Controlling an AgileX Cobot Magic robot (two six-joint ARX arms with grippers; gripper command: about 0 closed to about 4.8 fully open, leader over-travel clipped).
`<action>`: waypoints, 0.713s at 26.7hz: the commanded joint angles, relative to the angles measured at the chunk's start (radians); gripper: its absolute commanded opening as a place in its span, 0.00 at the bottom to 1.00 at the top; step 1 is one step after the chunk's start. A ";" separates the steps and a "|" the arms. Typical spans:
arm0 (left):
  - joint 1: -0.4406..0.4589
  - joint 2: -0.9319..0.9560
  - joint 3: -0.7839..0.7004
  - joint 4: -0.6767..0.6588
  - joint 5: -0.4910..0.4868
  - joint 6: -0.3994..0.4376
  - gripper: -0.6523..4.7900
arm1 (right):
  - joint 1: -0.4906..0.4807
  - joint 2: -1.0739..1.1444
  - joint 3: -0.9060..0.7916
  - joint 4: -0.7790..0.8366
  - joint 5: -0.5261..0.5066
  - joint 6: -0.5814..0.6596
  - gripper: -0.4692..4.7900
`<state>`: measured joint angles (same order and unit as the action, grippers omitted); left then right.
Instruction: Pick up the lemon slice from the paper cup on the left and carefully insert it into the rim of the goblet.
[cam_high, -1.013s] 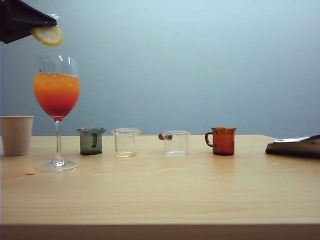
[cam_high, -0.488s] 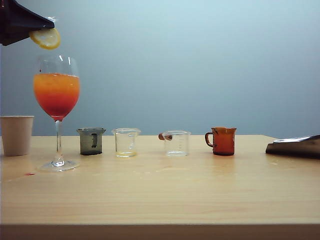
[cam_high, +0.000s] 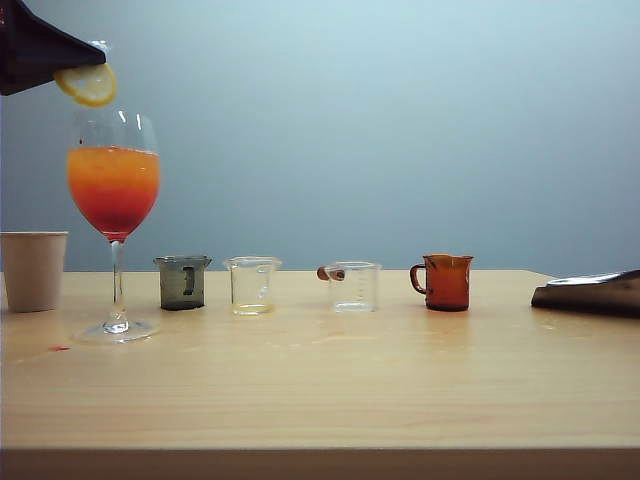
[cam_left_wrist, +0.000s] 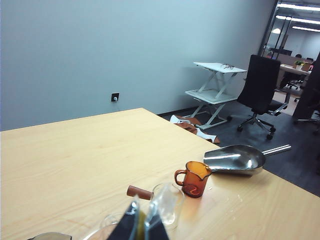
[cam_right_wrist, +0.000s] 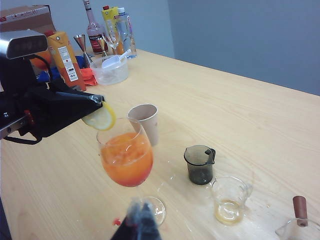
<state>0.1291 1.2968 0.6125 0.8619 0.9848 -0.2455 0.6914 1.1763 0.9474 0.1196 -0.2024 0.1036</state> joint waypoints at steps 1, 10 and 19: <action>0.000 -0.005 0.004 -0.024 0.006 0.038 0.11 | 0.000 -0.003 0.003 0.003 0.001 -0.004 0.09; 0.000 -0.005 0.004 -0.098 0.025 0.108 0.11 | 0.000 -0.003 0.002 -0.020 0.001 -0.011 0.09; 0.021 -0.005 0.004 -0.098 0.022 0.144 0.11 | 0.000 -0.003 0.003 -0.018 0.000 -0.011 0.09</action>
<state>0.1413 1.2964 0.6125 0.7586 1.0035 -0.1078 0.6914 1.1763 0.9474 0.0883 -0.2024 0.0952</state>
